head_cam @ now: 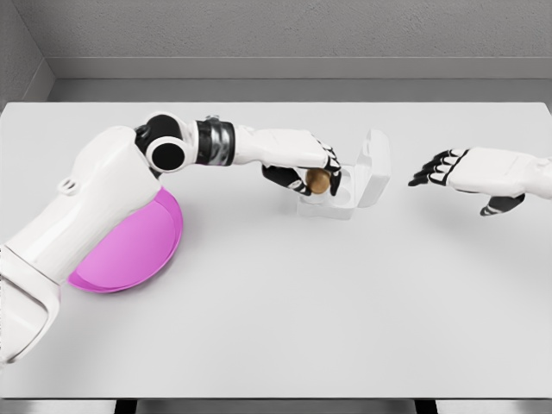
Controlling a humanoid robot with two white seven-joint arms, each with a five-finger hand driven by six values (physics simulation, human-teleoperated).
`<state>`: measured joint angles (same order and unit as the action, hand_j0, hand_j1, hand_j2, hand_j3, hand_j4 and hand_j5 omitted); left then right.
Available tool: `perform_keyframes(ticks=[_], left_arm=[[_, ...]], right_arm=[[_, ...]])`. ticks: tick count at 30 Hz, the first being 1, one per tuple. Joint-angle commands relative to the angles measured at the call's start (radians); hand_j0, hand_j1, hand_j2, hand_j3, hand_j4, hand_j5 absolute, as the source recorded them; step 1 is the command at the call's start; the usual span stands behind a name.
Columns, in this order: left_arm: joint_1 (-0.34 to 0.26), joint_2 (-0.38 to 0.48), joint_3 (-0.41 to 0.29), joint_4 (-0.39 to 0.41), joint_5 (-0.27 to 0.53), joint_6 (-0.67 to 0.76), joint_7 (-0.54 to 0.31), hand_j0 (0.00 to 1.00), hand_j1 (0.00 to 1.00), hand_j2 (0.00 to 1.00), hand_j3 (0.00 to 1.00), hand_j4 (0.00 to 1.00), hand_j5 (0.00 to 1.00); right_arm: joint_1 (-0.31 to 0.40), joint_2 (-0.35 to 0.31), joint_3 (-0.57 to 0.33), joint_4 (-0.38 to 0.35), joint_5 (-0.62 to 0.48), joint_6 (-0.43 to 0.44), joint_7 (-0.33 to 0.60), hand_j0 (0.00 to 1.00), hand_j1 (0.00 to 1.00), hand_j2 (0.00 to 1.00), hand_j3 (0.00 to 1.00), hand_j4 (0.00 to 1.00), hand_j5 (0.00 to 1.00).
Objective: Pack egg into the box and close the box lid
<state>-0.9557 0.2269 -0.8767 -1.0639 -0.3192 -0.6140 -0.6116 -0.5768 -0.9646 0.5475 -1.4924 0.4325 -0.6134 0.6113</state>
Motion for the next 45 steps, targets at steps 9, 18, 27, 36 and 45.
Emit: perform_keyframes(ticks=[9, 18, 27, 36, 45], left_arm=[[0.002, -0.006, 0.001, 0.030, 0.008, 0.003, 0.001, 0.70, 0.70, 0.70, 0.70, 0.70, 0.70], [0.000, -0.001, 0.002, 0.029, 0.012, 0.003, 0.001, 0.84, 0.84, 0.84, 0.84, 0.84, 0.84], [-0.031, 0.100, 0.015, 0.015, 0.135, 0.003, 0.001, 1.00, 1.00, 1.00, 1.00, 1.00, 1.00], [-0.015, 0.315, 0.045, 0.015, 0.184, 0.003, 0.001, 1.00, 1.00, 1.00, 1.00, 1.00, 1.00], [-0.018, 0.377, 0.045, 0.010, 0.187, 0.003, 0.001, 1.00, 1.00, 1.00, 1.00, 1.00, 1.00]], right_arm=[[-0.002, -0.002, 0.002, 0.000, -0.004, 0.003, 0.000, 1.00, 1.00, 1.00, 1.00, 1.00, 1.00], [-0.002, 0.000, 0.005, 0.000, -0.004, 0.003, 0.000, 1.00, 1.00, 1.00, 1.00, 1.00, 1.00], [-0.011, 0.012, 0.006, 0.000, 0.000, 0.003, 0.000, 1.00, 1.00, 1.00, 1.00, 1.00, 1.00], [-0.037, 0.070, 0.009, 0.003, 0.106, 0.003, 0.000, 1.00, 1.00, 1.00, 1.00, 1.00, 1.00], [-0.061, 0.109, 0.023, 0.063, 0.175, 0.003, 0.000, 1.00, 1.00, 1.00, 1.00, 1.00, 1.00]])
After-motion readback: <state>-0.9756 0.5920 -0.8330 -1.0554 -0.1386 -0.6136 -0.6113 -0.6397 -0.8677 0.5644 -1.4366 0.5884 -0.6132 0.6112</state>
